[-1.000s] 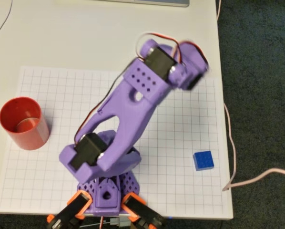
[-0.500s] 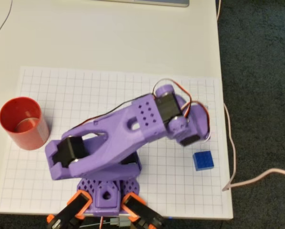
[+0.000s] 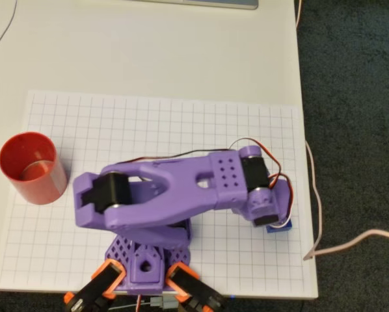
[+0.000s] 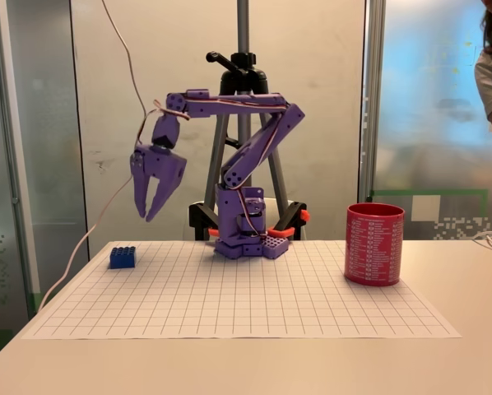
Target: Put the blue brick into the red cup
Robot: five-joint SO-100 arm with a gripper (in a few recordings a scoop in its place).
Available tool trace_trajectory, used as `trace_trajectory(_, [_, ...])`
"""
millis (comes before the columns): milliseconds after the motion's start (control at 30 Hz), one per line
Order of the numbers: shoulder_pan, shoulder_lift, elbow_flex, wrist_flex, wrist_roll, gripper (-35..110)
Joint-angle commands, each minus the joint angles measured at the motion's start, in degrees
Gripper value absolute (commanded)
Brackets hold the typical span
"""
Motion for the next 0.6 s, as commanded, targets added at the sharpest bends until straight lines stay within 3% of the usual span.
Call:
trace_trajectory(0, [-0.44, -2.81, -3.08, -1.49, 1.67, 0])
trace_trajectory(167, [-3.69, -10.11, -10.02, -3.16, 4.75, 0])
trace_trajectory(333, [-5.19, -16.79, -20.04, 4.31, 5.45, 0])
trace_trajectory(567, [-0.26, -22.76, -23.99, 7.03, 4.31, 0])
